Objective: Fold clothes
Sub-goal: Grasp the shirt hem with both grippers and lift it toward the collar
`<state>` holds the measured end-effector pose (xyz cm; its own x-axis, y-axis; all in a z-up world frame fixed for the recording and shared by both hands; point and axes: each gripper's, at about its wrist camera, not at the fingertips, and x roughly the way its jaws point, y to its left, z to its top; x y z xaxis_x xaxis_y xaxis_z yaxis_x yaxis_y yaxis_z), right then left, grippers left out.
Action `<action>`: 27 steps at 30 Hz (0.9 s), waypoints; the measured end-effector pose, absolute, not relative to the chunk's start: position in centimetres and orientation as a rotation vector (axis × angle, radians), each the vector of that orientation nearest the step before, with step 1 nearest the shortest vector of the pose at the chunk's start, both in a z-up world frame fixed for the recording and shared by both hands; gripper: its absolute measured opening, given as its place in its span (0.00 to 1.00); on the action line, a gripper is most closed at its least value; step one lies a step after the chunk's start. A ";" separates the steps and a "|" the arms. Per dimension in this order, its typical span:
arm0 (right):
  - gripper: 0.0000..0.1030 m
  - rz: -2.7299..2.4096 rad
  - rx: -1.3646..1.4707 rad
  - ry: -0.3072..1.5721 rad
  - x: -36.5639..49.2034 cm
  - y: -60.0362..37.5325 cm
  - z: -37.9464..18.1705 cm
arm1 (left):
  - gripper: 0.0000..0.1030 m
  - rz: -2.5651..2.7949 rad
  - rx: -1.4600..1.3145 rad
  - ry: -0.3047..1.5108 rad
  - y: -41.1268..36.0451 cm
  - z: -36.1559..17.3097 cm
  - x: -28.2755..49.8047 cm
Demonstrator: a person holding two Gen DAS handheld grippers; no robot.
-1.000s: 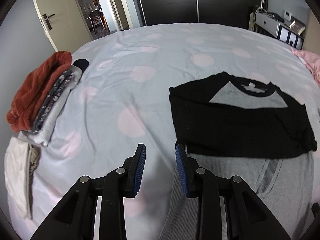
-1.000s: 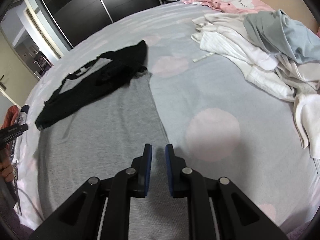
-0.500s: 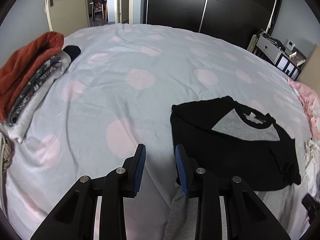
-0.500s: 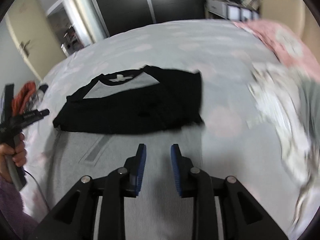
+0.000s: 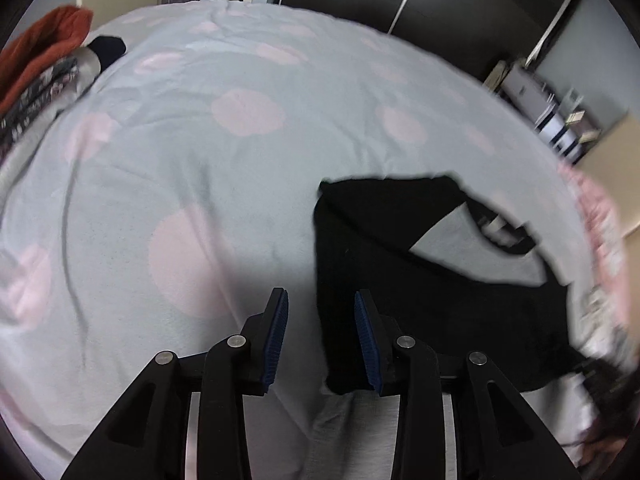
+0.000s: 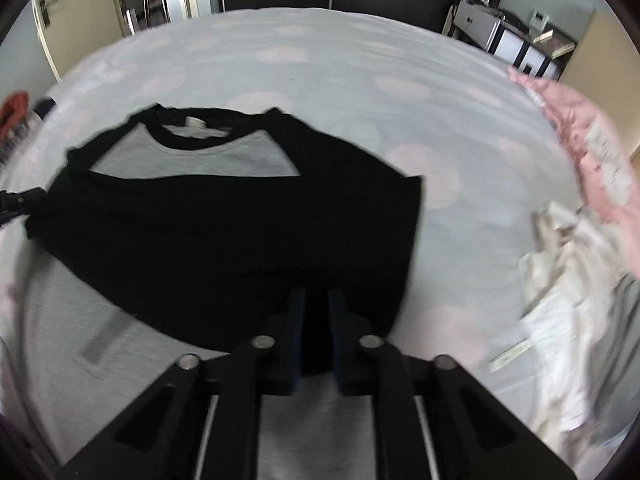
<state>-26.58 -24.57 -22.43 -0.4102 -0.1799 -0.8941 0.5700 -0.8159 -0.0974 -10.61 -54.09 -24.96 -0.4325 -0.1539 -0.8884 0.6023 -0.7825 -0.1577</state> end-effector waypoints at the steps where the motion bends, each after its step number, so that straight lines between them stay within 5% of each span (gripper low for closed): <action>1: 0.05 -2.260 1.348 0.560 -27.0 -24.3 -22.2 | 0.35 -2.229 1.328 0.613 -53.9 -25.2 -10.8; 8: 0.05 -2.405 1.486 0.572 -32.6 -20.8 -22.2 | 0.35 -2.201 1.330 0.592 -54.1 -25.4 -10.4; 13: 0.08 -2.323 1.501 0.296 -32.5 -18.9 -20.8 | 0.37 -2.195 1.333 0.594 -54.2 -25.5 -10.4; 21: 0.20 -2.252 1.491 0.370 -30.3 -20.7 -21.0 | 0.38 -2.188 1.355 0.526 -53.8 -25.5 -10.4; 25: 0.17 -2.242 1.491 0.416 -29.8 -21.4 -21.3 | 0.38 -2.183 1.359 0.524 -53.9 -25.5 -10.3; 27: 0.06 -2.237 1.490 0.438 -29.5 -21.8 -21.4 | 0.38 -2.184 1.360 0.520 -54.0 -25.5 -10.4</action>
